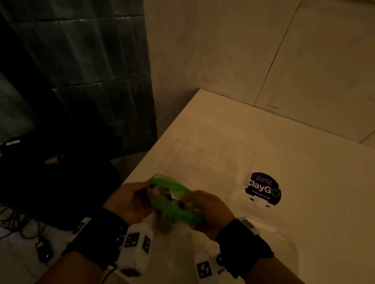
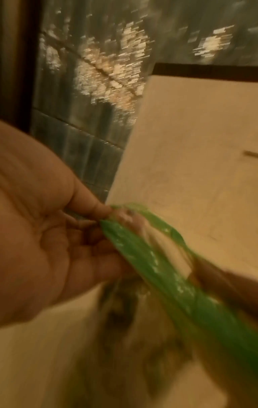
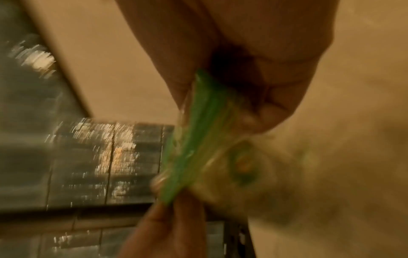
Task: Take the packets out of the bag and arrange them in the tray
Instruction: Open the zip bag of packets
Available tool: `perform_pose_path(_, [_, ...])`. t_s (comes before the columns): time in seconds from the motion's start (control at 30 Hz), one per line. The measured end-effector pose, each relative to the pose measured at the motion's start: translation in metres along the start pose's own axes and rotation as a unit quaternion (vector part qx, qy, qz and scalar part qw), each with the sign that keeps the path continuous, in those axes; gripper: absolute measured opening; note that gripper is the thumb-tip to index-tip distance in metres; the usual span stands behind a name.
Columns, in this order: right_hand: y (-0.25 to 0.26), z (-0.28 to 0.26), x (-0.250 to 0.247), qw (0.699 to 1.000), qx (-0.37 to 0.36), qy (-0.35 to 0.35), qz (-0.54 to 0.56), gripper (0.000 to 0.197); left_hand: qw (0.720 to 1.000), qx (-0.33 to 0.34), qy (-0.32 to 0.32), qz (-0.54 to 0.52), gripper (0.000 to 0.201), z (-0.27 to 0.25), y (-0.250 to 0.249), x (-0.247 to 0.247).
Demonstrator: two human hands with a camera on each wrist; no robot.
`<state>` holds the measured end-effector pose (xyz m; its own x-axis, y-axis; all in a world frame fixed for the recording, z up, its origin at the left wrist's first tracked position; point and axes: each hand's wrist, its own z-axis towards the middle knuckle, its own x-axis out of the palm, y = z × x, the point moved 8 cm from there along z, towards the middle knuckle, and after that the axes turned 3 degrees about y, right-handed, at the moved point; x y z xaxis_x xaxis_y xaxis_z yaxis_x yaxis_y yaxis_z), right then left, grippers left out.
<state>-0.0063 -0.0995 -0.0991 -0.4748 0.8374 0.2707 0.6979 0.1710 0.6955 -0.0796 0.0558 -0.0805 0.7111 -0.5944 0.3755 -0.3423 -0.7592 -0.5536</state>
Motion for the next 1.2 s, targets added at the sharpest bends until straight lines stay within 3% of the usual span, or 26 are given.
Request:
perform_pose_path(0.13, [-0.005, 0.003, 0.003, 0.997, 0.050, 0.016, 0.057, 0.026, 0.996, -0.040, 0.080, -0.001, 0.031, -0.009, 0.014, 0.024])
perform_pose_path(0.27, [0.007, 0.004, 0.011, 0.984, 0.056, 0.063, 0.157, 0.020, 0.991, -0.037, 0.126, 0.033, 0.037, -0.011, 0.015, 0.034])
perform_pose_path(0.37, [0.007, 0.001, 0.017, 0.976, 0.055, 0.083, 0.196, 0.026, 0.984, -0.032, 0.167, 0.053, 0.057, -0.011, 0.017, 0.041])
perform_pose_path(0.43, [0.002, 0.003, 0.013, 0.976, 0.052, 0.059, 0.205, 0.029, 0.978, -0.033, 0.204, 0.035, 0.056, -0.013, 0.021, 0.049])
perform_pose_path(0.47, [-0.002, 0.003, 0.005, 0.981, 0.048, 0.022, 0.189, 0.026, 0.967, -0.037, 0.252, -0.006, 0.052, -0.018, 0.021, 0.058])
perform_pose_path(0.5, [-0.005, 0.001, -0.004, 0.987, 0.046, -0.018, 0.156, 0.026, 0.965, -0.037, 0.258, -0.032, 0.050, -0.013, 0.023, 0.053])
perform_pose_path(0.6, [-0.008, -0.002, -0.018, 0.994, 0.039, -0.073, 0.071, 0.013, 0.988, -0.016, 0.146, -0.054, 0.046, 0.015, 0.028, 0.022])
perform_pose_path(0.67, [-0.006, -0.002, -0.022, 0.993, 0.021, -0.084, 0.077, 0.006, 0.991, 0.013, 0.130, -0.035, 0.035, 0.019, 0.033, 0.016])
perform_pose_path(0.73, [-0.003, -0.003, -0.023, 0.986, -0.007, -0.081, 0.145, 0.007, 0.994, 0.036, 0.103, -0.001, 0.011, 0.021, 0.036, 0.011])
perform_pose_path(0.83, [-0.001, -0.004, -0.016, 0.962, -0.001, -0.026, 0.272, 0.015, 0.991, 0.056, 0.084, 0.093, 0.013, 0.024, 0.036, 0.003])
perform_pose_path(0.93, [-0.004, 0.001, -0.017, 0.927, 0.012, -0.037, 0.372, 0.025, 0.978, 0.073, 0.069, 0.181, 0.014, 0.023, 0.037, 0.001])
perform_pose_path(1.0, [-0.008, 0.002, -0.012, 0.922, 0.017, -0.028, 0.385, 0.029, 0.974, 0.080, 0.048, 0.208, 0.014, 0.023, 0.036, -0.002])
perform_pose_path(1.1, [-0.017, -0.001, -0.003, 0.950, 0.032, -0.008, 0.311, 0.035, 0.970, 0.111, 0.009, 0.215, 0.014, 0.027, 0.024, -0.009])
perform_pose_path(1.2, [-0.021, -0.001, -0.014, 0.983, 0.021, -0.044, 0.176, 0.024, 0.985, 0.115, -0.011, 0.130, 0.012, 0.032, 0.017, -0.013])
